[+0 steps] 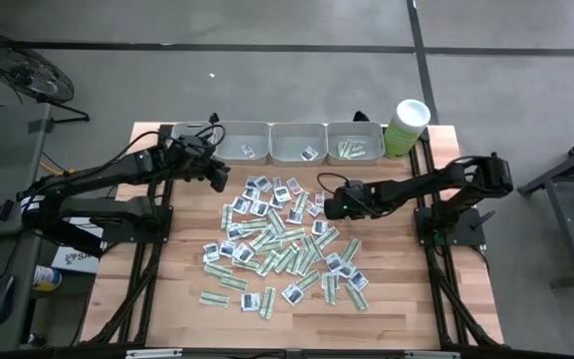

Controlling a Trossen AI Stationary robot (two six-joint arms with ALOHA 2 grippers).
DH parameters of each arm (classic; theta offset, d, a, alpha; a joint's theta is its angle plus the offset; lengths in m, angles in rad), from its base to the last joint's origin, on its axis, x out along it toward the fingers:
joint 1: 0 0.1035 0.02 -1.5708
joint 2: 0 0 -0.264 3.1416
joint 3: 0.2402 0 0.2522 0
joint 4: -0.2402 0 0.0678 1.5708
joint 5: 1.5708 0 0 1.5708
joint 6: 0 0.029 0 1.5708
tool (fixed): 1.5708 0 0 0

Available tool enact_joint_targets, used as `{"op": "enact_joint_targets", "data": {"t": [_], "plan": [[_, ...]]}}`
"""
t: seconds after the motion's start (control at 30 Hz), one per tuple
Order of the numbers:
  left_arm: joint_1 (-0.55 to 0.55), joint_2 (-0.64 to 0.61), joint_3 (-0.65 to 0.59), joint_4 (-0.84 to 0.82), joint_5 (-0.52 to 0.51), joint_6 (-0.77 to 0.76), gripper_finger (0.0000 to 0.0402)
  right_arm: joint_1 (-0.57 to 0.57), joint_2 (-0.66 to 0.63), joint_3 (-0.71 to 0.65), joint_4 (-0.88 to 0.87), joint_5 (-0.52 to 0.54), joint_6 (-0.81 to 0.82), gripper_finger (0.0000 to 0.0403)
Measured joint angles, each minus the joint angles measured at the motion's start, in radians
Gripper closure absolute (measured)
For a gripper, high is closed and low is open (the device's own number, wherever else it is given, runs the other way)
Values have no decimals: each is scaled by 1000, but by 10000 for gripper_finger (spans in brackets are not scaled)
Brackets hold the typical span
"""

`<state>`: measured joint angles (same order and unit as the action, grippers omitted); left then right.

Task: Pick & Place First Aid Supplies
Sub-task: Put the green bandage into the right gray bin

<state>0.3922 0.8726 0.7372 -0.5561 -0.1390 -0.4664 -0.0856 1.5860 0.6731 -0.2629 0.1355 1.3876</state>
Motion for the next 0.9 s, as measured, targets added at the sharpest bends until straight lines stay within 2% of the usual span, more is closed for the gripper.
{"op": "enact_joint_targets", "data": {"t": [0.33,0.47,0.77,0.9], "plan": [[0,0,0,0,0,1,277,2,41,3,38,16,-1,271],[0,0,0,-1,0,2,277,2,42,2,32,20,-1,299],[0,0,0,-1,-2,2,277,2,43,-3,32,25,-27,387],[0,0,0,-1,-2,2,277,2,45,-4,45,38,-27,399]]}}
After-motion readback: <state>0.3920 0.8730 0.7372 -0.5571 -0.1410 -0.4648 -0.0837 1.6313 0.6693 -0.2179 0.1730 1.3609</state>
